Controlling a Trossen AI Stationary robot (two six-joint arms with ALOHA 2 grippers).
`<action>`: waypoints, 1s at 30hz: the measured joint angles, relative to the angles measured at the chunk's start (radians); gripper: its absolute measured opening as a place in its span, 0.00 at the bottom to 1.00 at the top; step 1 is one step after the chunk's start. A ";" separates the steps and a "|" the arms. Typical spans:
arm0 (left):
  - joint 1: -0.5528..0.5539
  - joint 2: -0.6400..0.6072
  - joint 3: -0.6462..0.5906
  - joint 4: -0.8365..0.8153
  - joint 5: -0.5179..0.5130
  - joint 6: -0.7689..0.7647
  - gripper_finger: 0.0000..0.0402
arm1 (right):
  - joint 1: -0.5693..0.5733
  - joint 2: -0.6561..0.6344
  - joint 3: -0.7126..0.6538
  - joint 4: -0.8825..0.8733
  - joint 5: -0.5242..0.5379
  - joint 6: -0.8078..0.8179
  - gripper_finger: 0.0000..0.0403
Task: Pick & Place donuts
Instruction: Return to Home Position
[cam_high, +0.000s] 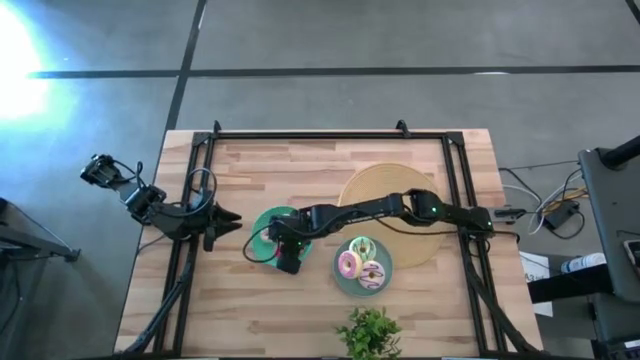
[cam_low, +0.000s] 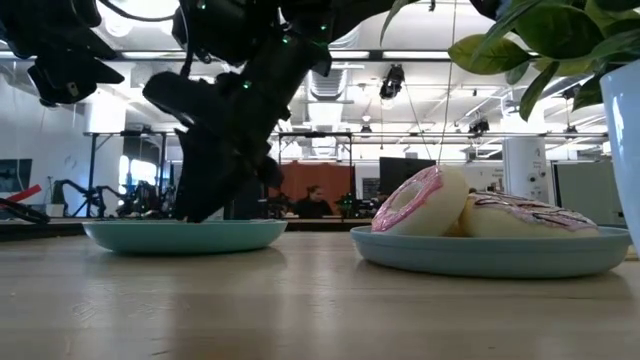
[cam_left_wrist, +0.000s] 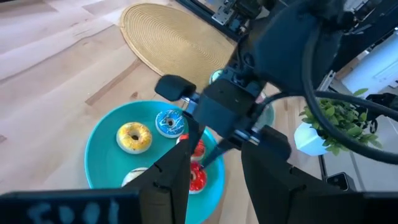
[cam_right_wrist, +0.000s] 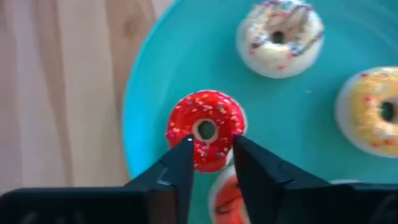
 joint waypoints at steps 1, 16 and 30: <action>0.000 0.000 0.000 0.000 -0.001 0.002 0.29 | 0.002 0.000 0.000 0.003 0.000 -0.001 0.26; 0.000 -0.001 0.000 0.023 0.008 0.003 0.29 | -0.002 -0.107 0.068 -0.065 0.069 -0.095 0.47; 0.024 -0.001 -0.008 0.085 0.074 0.065 0.29 | 0.068 -0.396 -0.338 -0.030 0.121 -0.070 0.39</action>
